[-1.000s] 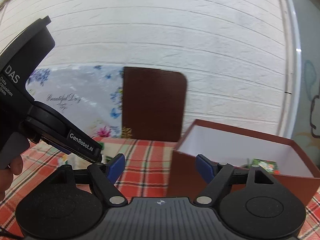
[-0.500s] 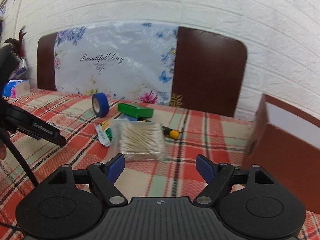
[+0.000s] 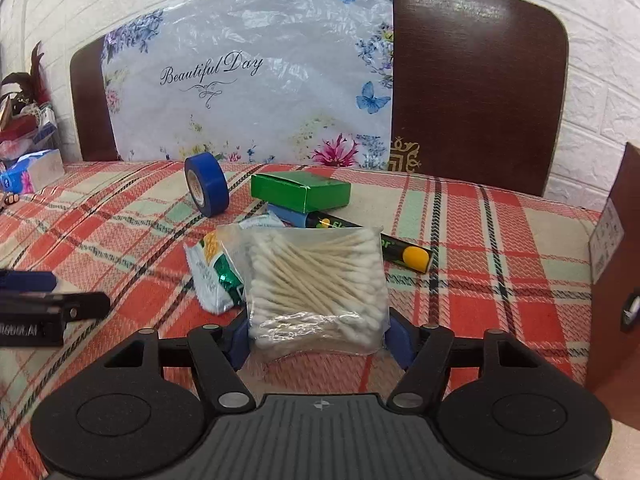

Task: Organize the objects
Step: 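Move the right tool to the cotton swab bag and grasp it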

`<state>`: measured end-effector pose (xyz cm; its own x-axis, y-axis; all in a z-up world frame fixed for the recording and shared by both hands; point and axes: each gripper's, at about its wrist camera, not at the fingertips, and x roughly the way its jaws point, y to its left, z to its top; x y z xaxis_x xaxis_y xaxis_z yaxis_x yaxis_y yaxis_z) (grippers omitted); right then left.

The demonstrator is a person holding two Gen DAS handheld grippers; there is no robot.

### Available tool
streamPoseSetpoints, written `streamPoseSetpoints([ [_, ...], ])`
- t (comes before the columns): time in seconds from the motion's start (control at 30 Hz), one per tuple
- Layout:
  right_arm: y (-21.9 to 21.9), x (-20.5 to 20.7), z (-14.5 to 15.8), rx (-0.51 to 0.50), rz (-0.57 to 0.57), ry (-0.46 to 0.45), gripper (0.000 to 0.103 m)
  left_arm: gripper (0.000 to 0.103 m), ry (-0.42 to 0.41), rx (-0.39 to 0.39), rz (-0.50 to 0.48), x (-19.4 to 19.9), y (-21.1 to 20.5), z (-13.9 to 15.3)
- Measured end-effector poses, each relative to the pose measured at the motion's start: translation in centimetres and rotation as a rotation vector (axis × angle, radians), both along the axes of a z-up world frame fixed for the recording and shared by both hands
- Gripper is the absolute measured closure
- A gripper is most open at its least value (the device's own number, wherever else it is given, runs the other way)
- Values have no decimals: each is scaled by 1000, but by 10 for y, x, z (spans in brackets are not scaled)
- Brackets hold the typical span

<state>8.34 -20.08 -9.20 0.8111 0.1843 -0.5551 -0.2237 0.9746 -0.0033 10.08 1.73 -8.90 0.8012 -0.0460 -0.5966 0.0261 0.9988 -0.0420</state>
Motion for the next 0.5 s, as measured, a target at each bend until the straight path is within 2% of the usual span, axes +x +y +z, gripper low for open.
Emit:
streamPoseSetpoints([
  [0.2, -25, -65, 1, -42, -45, 1, 39, 14, 1, 17, -6, -1, -2, 0],
  [0.37, -73, -133, 3, -27, -223, 14, 38, 13, 37, 52, -24, 5, -9, 4],
  [0.4, -82, -145, 3, -14, -265, 11, 38, 14, 55, 61, -43, 10, -11, 7],
  [0.47, -96, -164, 2, 2, -338, -6, 37, 25, 87, 69, -75, 18, -20, 20],
  [0.5, -101, -171, 3, 14, -370, -14, 28, 26, 86, 60, -89, 20, -26, 31],
])
